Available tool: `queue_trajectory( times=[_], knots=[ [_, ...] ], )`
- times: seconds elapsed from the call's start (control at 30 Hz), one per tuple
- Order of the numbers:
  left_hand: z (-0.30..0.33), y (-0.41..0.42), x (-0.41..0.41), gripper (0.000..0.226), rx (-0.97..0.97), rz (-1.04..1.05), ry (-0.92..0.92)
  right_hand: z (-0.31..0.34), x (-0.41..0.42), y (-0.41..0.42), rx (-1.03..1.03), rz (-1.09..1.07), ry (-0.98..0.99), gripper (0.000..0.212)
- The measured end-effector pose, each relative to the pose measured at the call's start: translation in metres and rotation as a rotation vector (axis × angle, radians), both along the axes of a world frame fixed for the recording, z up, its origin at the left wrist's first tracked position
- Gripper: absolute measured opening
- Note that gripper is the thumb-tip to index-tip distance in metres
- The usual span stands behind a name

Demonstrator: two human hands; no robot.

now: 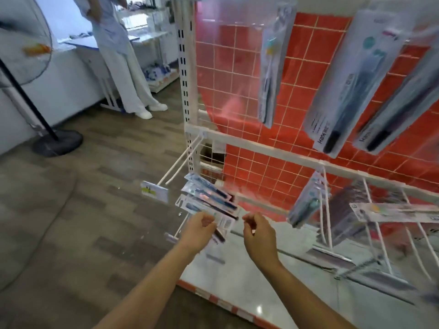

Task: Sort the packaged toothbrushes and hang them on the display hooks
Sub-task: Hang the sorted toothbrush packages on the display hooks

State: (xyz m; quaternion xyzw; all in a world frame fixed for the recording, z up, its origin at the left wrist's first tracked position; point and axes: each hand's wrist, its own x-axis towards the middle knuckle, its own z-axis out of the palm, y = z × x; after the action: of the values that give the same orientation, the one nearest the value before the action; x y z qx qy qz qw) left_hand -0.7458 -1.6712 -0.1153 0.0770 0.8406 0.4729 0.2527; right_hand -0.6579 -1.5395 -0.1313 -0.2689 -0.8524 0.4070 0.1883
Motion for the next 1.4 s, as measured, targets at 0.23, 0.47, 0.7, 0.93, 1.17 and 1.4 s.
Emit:
queue_trajectory(
  times=[0.23, 0.47, 0.7, 0.93, 1.17, 1.4],
  knots=[
    [-0.038, -0.018, 0.009, 0.023, 0.031, 0.183, -0.083, -0.043, 0.004, -0.005, 0.041, 0.105, -0.123, 0.013],
    [-0.090, -0.016, -0.023, 0.037, 0.110, 0.333, -0.203, -0.090, -0.028, -0.008, 0.059, 0.108, -0.203, 0.021],
    [-0.142, -0.010, -0.061, 0.039, 0.122, 0.393, -0.431, -0.130, -0.076, -0.009, 0.130, 0.067, -0.267, 0.036],
    [-0.173, 0.014, -0.094, 0.005, 0.154, 0.415, -0.604, -0.157, -0.126, 0.001, 0.193, 0.135, -0.370, 0.045],
    [-0.188, 0.025, -0.122, 0.010, 0.191, 0.449, -0.702, -0.179, -0.144, 0.000, 0.258, 0.196, -0.483, 0.044],
    [-0.192, 0.025, -0.124, 0.015, 0.229, 0.416, -0.718, -0.191, -0.138, -0.018, 0.288, 0.118, -0.569, 0.055]
  ],
)
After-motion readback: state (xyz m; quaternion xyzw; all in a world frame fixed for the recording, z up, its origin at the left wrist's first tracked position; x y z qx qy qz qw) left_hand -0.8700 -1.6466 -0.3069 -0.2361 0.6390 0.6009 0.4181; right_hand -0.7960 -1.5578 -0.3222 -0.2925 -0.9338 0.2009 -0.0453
